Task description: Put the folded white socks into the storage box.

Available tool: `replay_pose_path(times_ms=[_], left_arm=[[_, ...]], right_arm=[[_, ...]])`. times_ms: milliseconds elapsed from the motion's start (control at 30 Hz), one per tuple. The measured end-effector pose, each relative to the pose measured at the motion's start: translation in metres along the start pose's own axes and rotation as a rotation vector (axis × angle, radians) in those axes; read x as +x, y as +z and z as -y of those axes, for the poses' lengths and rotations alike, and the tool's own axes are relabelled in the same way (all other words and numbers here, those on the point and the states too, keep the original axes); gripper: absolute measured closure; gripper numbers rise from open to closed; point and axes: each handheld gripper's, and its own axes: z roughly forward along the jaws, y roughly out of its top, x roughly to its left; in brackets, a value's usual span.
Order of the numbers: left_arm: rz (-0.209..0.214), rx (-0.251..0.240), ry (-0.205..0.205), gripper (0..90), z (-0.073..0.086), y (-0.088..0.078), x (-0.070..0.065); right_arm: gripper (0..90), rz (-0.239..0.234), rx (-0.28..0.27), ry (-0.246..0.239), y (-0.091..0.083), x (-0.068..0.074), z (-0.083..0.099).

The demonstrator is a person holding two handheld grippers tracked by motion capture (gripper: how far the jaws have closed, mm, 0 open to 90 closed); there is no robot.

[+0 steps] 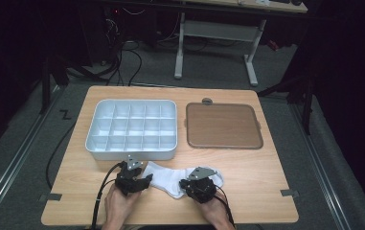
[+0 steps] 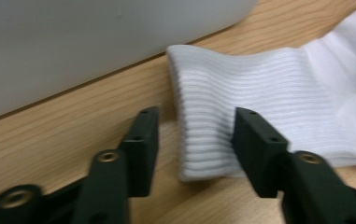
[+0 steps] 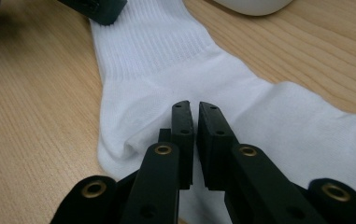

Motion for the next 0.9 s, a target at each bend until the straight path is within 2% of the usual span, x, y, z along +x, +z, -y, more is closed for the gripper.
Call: replay_pose_path(times_ms=[67,200,267,400,600,733,800,900], left_arm=[[0.007,0.001,0.001,62.9,0.000,0.000,0.000],[0.020,0.012,-0.033,68.7,-0.002,0.000,0.001],[0.036,0.019,-0.059,72.9,-0.003,0.000,0.002],[0.063,0.015,-0.079,77.0,-0.002,-0.002,0.004],[0.102,0.001,-0.106,78.6,-0.006,-0.011,0.004],[0.147,-0.033,-0.150,78.6,-0.014,-0.022,0.001],[0.162,-0.034,-0.129,78.6,-0.017,-0.028,-0.002],[0.173,-0.039,-0.131,78.6,-0.021,-0.031,-0.004]], right_arm=[[85.1,0.002,0.007,-0.008,0.000,0.001,0.000],[85.1,0.015,0.002,-0.034,0.000,0.003,0.000],[85.1,0.016,0.004,-0.028,0.000,0.003,0.001],[85.2,0.012,-0.015,-0.009,0.000,0.002,0.004],[85.3,0.012,-0.019,-0.021,0.000,0.002,0.004],[85.3,0.017,-0.013,-0.021,0.000,0.003,0.003],[85.4,0.013,-0.006,-0.029,0.001,0.004,0.001],[85.4,0.012,-0.005,-0.029,0.002,0.005,0.000]])
